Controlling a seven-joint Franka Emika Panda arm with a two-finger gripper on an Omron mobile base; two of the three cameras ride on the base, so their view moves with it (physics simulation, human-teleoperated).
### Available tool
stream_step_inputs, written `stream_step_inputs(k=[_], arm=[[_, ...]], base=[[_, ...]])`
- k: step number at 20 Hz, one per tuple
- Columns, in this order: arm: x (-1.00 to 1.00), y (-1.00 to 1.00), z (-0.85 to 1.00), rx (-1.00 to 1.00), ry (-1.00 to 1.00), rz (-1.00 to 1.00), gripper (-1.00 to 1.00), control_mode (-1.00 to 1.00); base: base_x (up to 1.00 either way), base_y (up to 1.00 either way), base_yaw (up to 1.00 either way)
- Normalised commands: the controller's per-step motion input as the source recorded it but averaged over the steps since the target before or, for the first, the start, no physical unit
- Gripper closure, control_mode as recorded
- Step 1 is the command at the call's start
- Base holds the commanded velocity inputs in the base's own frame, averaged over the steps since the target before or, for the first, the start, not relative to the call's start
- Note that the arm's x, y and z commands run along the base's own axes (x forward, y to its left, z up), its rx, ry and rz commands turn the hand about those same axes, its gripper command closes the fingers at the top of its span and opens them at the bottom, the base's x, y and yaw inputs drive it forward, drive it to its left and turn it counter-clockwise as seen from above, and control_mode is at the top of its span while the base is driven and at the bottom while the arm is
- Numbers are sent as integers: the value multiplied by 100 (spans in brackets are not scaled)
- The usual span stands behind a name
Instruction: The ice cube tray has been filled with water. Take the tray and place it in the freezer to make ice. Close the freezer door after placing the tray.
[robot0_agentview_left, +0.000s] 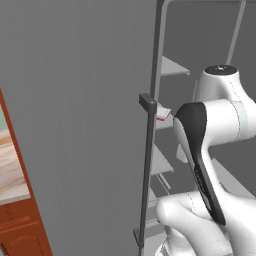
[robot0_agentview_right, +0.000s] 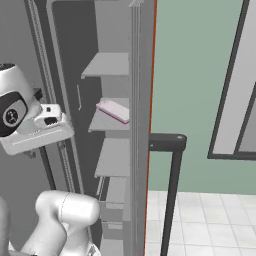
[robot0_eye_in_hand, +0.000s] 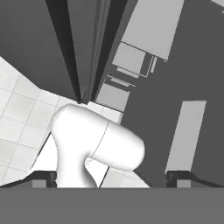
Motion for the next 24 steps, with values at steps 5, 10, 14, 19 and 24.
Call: stream_step_inputs(k=[5,10,14,19,24], arm=[[-35,17,-4,0,0,-8,-100,-100],[-54,8,-15,0,-2,-1,-100,-100],[0,0,0,0,0,0,-100,100],[0,0,0,0,0,0,-100,100],[0,0,0,0,0,0,-100,100]], base=[[0,0,0],[0,0,0],[-83,6,-1],[-91,2,-13],[-63,-6,-25]])
